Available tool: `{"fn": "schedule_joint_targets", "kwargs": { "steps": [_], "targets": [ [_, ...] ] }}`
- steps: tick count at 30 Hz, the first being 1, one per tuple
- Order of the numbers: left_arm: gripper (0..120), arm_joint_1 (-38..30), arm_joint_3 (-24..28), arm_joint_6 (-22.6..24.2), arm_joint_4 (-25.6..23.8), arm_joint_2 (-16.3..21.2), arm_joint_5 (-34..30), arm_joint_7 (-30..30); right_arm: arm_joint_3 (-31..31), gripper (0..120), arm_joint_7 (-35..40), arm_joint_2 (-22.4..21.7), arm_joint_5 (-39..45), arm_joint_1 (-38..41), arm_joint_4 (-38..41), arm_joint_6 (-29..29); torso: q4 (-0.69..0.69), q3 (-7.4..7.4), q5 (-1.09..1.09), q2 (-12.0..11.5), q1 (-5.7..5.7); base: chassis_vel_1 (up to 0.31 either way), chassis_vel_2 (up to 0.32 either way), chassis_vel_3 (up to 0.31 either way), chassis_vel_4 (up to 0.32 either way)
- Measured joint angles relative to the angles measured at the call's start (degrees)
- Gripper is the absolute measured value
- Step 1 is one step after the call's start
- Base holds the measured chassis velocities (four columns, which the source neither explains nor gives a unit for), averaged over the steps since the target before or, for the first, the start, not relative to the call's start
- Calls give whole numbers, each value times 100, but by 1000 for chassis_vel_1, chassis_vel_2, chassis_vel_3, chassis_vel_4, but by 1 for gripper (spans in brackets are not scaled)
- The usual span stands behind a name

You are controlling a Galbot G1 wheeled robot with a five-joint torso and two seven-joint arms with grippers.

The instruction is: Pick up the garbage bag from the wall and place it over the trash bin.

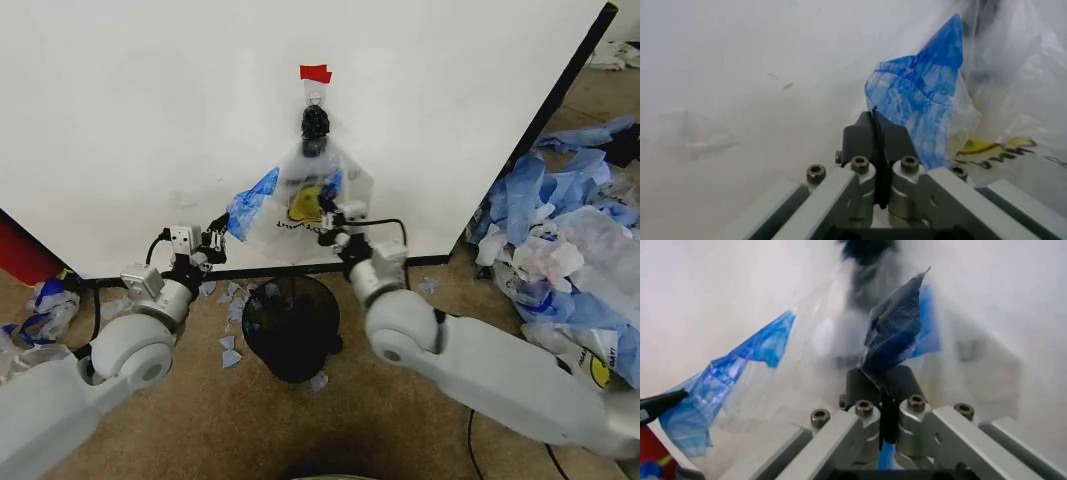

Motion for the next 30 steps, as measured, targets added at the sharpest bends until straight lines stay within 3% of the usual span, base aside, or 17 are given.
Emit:
{"fn": "schedule_joint_targets", "kwargs": {
  "steps": [7,14,25,30],
  "targets": [
    [0,117,-261,78,-236,132,-59,-116,903,0,-306,-605,165,-814,507,176,0,0,0,0,0,0,0,0,0],
    [0,269,-444,231,-600,197,-67,-322,1496,0,-395,-871,201,-1498,921,252,0,0,-1,0,0,0,0,0,0],
    [0,690,-642,358,-1105,238,17,-592,1632,0,-307,-1041,105,-1943,1272,347,1,0,-1,0,0,0,0,0,0],
    [0,1206,-997,361,-1316,211,132,-647,1605,0,-278,-1078,40,-2040,1411,355,0,0,-1,0,0,0,0,0,0]
  ]
}}
